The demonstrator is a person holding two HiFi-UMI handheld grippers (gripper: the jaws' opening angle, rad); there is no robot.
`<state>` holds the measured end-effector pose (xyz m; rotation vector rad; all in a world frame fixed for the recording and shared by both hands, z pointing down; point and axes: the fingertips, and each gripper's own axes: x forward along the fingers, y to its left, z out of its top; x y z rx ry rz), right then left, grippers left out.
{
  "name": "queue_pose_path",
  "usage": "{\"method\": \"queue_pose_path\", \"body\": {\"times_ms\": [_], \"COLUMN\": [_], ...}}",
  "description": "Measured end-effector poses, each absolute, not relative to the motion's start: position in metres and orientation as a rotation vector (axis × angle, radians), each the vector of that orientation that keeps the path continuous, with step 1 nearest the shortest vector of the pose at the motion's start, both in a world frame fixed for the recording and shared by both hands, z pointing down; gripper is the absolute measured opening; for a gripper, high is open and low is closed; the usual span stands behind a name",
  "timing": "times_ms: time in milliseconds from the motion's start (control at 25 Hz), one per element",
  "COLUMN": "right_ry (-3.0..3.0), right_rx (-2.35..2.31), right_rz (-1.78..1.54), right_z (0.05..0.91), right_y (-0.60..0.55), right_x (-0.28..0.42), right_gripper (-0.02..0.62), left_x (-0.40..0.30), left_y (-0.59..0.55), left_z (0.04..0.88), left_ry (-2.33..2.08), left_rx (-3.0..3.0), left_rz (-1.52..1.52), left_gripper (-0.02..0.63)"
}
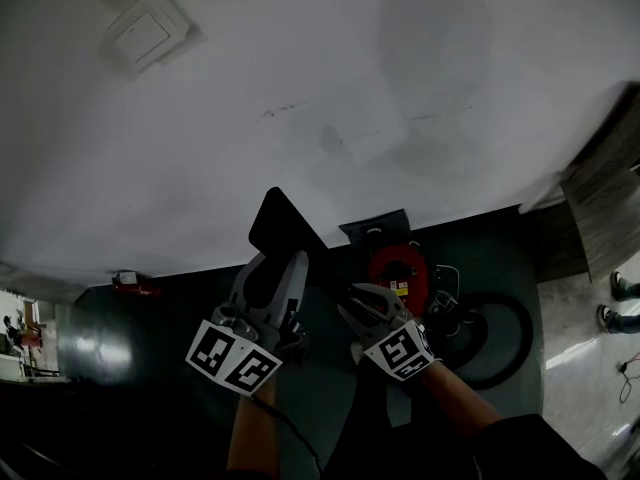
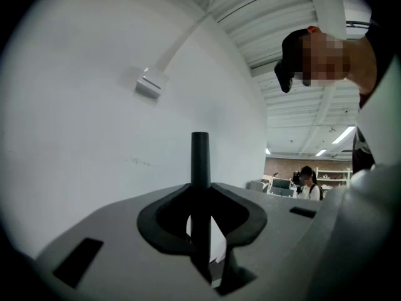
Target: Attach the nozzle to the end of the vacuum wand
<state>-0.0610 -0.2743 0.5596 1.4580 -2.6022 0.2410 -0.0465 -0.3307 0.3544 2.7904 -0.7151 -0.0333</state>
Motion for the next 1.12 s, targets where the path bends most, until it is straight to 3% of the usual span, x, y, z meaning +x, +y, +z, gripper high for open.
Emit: {"method": "queue_pose_path", "body": {"times_ms": [240, 520, 1120], "right_ry": [-2.635, -2.551, -2.593], "right_rx": [1.414, 1.553, 1.445], "right_rz": [0.252, 0.266, 0.259], "right_z": [0.561, 0.56, 0.558], "right_y": [-0.272, -0.287, -0.286], "right_x": [-0.064, -0.036, -0.027], "right_gripper": [0.146, 0.144, 0.144], "left_x": [-0.049, -0.079, -0.042], "left_y": [-0.321, -0.334, -0.336], "left_z": [0.358, 0.365, 0.359], "left_ry": [-0.542, -0.876, -0.539], "left_rx": [2.833, 2.65, 2.786], "left_rz": [-0.075, -0.311, -0.087], "left_gripper": [0.086, 0.086, 0.086]}}
